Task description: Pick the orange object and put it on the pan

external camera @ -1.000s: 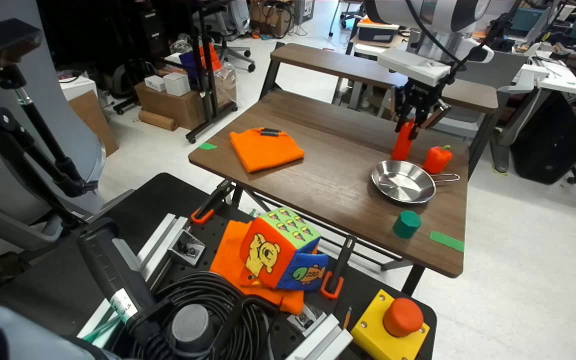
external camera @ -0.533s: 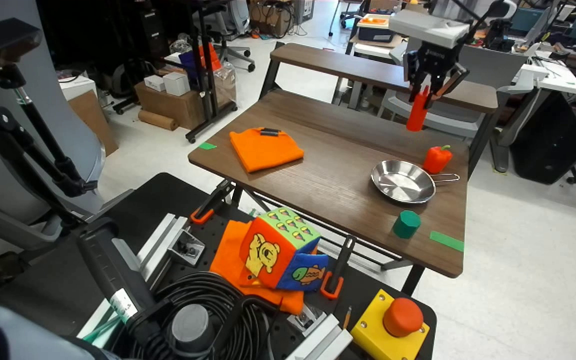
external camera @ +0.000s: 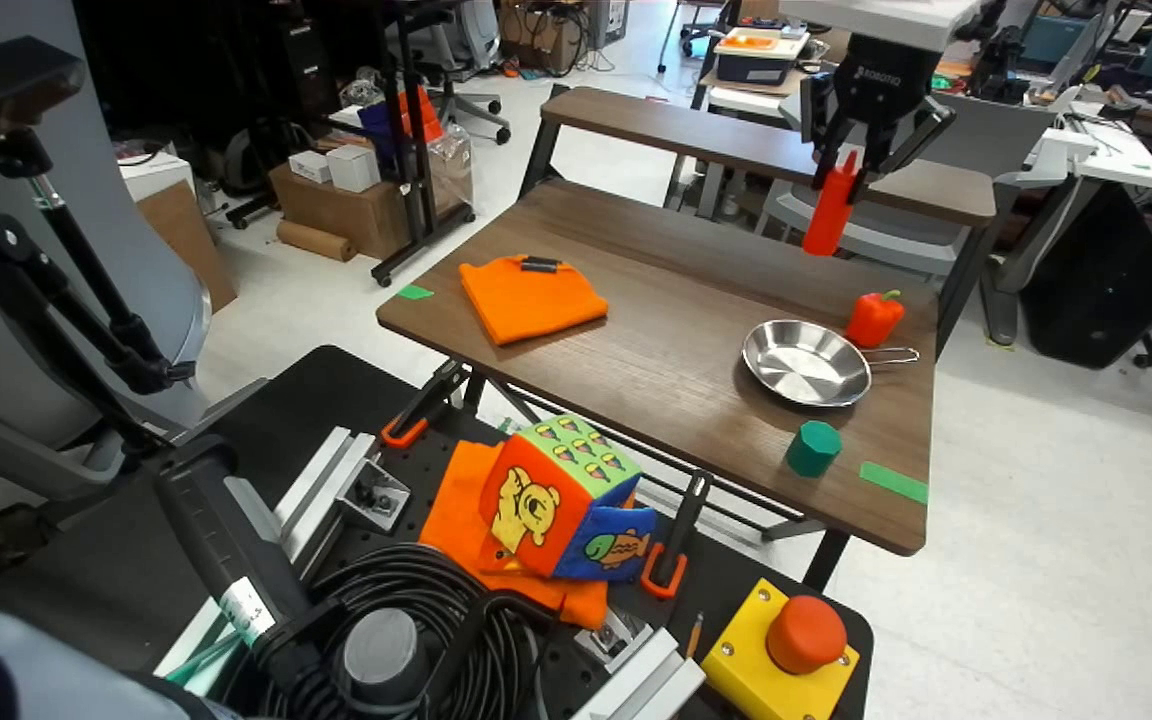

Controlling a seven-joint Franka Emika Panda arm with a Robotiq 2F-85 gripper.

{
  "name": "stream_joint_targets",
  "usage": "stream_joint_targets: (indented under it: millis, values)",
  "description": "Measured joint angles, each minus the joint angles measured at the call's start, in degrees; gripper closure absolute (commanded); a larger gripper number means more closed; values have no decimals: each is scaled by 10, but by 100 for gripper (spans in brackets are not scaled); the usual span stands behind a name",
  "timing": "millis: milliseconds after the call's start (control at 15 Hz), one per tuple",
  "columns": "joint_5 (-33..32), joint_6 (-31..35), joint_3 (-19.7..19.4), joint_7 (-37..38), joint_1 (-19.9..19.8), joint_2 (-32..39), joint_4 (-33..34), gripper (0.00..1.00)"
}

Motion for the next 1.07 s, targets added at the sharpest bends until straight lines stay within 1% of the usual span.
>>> stream_joint_targets:
  millis: [267, 467, 800, 1067]
  values:
    - [0, 14, 0, -6, -1, -32, -74, 87]
    - [0, 30, -1, 0, -2, -33, -105, 87]
    - [0, 33, -8, 20, -9, -13, -118, 87]
    - [0, 60, -13, 34, -13, 4, -119, 87]
